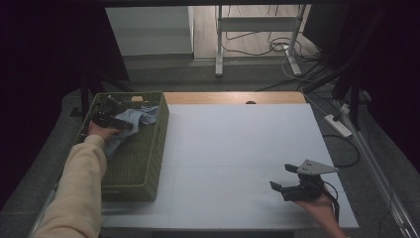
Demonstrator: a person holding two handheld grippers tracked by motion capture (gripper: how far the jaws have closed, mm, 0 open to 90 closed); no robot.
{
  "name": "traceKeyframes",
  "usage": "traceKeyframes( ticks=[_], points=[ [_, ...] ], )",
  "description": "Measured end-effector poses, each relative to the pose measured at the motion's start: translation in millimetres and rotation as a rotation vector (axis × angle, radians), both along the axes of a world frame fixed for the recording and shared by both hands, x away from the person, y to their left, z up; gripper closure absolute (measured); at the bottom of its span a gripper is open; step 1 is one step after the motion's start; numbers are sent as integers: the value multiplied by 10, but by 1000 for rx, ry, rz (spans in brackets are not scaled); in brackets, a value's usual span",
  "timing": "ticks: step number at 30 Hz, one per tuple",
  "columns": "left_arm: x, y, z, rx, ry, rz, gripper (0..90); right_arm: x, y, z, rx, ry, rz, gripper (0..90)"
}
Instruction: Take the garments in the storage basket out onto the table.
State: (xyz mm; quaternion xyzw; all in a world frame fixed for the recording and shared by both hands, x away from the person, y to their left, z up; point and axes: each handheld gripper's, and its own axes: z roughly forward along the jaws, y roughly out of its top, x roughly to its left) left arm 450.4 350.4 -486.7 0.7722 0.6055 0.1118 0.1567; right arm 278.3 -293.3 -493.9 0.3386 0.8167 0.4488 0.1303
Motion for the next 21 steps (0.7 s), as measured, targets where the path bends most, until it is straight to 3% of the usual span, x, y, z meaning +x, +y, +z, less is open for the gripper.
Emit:
traceKeyframes(
  ticks=[10,18,21],
  points=[
    [25,-2,-90,-11,41,11,65,0,0,2,7,5,3,123],
    [8,10,-88,-15,79,-10,420,-1,1,4,5,3,4,124],
    [4,3,-70,-3,80,-10,483,-1,2,4,1,2,3,124]
  ],
)
